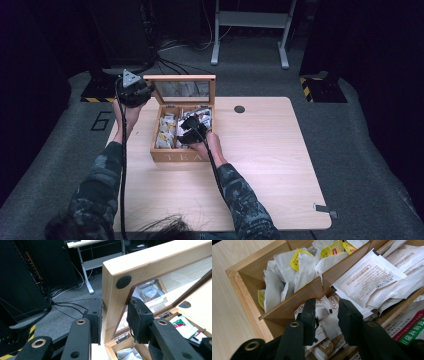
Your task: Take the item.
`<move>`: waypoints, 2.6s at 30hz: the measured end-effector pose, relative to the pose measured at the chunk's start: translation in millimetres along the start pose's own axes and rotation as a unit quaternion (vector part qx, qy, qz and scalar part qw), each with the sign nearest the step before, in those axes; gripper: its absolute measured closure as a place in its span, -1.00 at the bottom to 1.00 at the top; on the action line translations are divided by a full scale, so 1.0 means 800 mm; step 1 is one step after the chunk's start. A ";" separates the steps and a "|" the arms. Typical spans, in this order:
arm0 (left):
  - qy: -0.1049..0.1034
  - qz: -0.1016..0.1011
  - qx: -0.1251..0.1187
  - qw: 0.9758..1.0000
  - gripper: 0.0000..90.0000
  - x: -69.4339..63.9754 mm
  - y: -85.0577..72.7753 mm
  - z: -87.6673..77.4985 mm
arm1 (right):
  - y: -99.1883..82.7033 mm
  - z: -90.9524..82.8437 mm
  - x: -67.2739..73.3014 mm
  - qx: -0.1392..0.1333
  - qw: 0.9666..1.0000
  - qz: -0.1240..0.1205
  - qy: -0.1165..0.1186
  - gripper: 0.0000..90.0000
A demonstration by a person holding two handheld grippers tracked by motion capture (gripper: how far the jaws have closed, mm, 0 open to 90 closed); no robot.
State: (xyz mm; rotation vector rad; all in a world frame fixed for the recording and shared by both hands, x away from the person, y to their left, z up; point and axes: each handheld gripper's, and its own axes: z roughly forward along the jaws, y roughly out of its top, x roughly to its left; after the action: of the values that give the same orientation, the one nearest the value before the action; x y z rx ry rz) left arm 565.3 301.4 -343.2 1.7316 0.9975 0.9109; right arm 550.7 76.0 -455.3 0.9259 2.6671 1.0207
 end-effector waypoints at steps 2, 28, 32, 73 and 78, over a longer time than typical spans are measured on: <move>0.001 -0.002 -0.002 1.000 0.45 0.000 0.000 0.000 | 0.001 0.001 0.001 0.001 1.000 0.001 -0.002 0.61; 0.001 -0.001 0.000 1.000 0.45 -0.001 0.000 0.000 | 0.006 -0.010 0.015 0.005 1.000 -0.006 -0.016 1.00; 0.001 -0.001 0.000 1.000 0.45 -0.001 0.000 0.000 | 0.008 -0.017 0.019 -0.005 1.000 -0.017 -0.020 1.00; 0.004 0.003 -0.003 1.000 0.45 -0.002 -0.002 -0.001 | -0.035 -0.159 0.002 -0.129 0.990 -0.007 -0.062 1.00; 0.004 0.004 -0.002 1.000 0.45 -0.002 -0.001 -0.001 | -0.048 -0.173 -0.005 -0.138 0.988 0.007 -0.071 1.00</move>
State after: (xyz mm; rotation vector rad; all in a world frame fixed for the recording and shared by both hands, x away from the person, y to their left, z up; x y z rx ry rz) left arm 563.8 300.6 -344.3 1.7308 0.9932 0.9251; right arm 489.1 -26.0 -375.0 0.9204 2.3335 1.2372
